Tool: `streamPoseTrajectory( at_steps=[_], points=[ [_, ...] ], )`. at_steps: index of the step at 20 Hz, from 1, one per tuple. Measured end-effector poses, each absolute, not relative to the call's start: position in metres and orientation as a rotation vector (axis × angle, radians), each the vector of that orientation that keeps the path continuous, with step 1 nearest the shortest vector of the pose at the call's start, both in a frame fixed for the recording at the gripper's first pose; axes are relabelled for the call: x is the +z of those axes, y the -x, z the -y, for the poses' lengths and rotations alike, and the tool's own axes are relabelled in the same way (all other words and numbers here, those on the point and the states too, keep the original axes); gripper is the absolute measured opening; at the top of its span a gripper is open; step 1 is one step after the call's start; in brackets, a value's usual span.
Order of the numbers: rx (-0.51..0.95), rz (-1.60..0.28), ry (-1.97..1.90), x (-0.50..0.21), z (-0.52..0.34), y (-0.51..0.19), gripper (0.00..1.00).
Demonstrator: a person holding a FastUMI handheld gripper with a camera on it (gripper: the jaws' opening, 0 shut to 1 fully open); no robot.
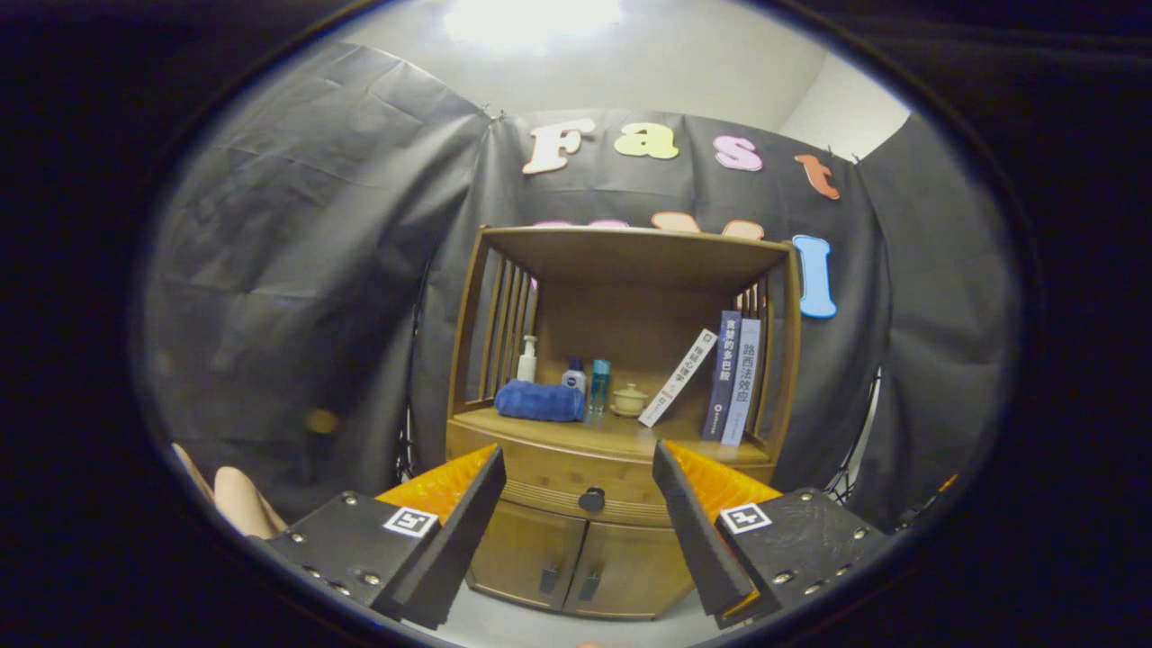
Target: Pull open the drawer, take out the items inside it, and place them on the countertop above the cabinet.
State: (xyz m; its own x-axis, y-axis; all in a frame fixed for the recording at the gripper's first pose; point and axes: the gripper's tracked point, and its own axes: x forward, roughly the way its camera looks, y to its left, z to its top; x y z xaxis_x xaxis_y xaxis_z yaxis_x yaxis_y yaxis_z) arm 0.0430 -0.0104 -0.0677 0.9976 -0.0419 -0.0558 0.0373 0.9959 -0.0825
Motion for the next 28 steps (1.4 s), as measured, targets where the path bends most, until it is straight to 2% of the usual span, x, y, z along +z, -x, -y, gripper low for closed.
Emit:
streamPoseTrajectory(
  at_steps=[5,17,28],
  points=[
    [-0.043,-0.075,0.126,-0.099,0.015,-0.082,0.98],
    [-0.067,-0.247,0.131,-0.207,0.036,-0.153,0.98],
    [-0.047,-0.268,0.143,-0.228,0.027,-0.164,0.99]
  ],
)
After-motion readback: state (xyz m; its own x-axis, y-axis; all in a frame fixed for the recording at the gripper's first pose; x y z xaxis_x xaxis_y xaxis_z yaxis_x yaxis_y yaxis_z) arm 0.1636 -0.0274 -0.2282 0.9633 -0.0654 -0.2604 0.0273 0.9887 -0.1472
